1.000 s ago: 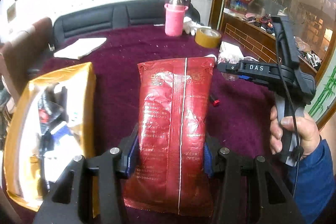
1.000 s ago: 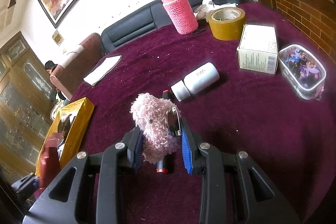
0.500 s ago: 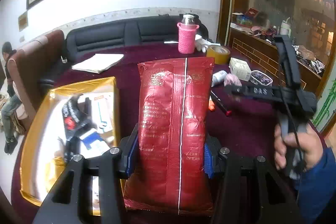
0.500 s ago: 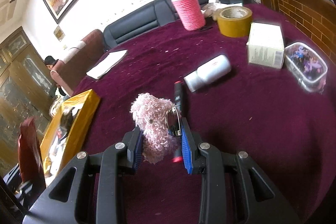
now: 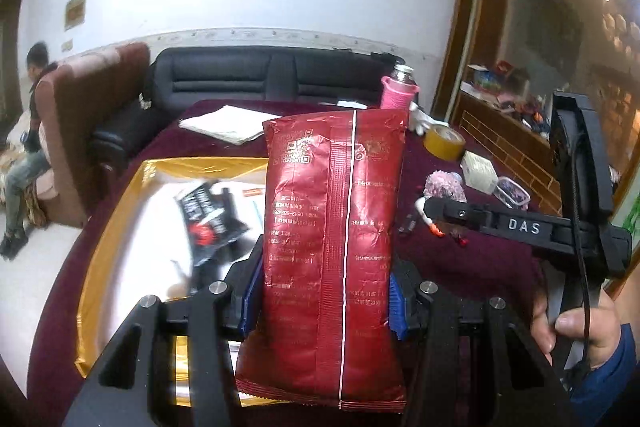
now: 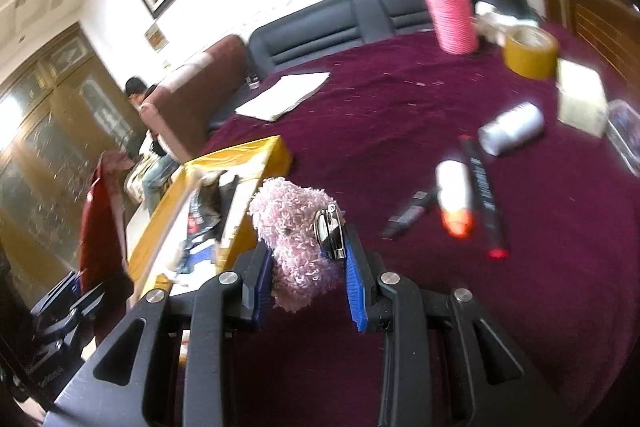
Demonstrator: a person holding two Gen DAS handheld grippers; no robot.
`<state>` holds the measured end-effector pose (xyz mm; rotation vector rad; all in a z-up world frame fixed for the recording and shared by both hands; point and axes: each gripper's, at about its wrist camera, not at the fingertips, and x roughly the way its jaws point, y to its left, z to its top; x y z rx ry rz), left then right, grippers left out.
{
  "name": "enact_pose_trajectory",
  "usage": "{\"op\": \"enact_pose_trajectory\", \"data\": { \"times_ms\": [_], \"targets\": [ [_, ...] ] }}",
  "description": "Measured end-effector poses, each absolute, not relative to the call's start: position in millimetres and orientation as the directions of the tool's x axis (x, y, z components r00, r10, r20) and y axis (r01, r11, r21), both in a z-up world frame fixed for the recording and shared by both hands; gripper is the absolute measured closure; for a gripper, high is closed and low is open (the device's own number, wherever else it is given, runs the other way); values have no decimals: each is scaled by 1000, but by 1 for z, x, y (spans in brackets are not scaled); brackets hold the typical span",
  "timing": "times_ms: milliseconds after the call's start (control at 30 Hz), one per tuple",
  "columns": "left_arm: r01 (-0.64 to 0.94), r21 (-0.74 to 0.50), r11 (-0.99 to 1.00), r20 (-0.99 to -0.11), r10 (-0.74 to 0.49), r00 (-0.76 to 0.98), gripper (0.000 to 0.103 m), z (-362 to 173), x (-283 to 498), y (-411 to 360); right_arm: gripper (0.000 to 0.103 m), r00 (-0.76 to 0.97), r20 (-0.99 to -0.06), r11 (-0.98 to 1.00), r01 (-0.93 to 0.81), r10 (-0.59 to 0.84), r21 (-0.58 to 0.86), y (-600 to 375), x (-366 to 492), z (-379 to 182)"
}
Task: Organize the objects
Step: 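Lower the pouch and keychain into the tray and open both grippers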
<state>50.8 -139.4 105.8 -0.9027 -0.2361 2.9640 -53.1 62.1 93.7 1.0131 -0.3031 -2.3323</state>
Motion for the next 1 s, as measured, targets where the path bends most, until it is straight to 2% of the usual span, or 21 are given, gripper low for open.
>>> {"op": "enact_pose_trajectory", "data": {
  "times_ms": [167,500,1000],
  "targets": [
    [92,-190,-977,-566,32,-824,58,101,54,-184,74,-493,-614,-781,479,-617,400,11,-54,105],
    [267,-304,-914,-677,11,-736,58,59,28,-275,74,-369,-688,-730,587,-625,349,-99,-75,117],
    [327,-229,-917,-794,-18,-608,58,29,-6,-295,74,-233,-812,-744,585,-535,323,-240,-155,66]
  ]
}}
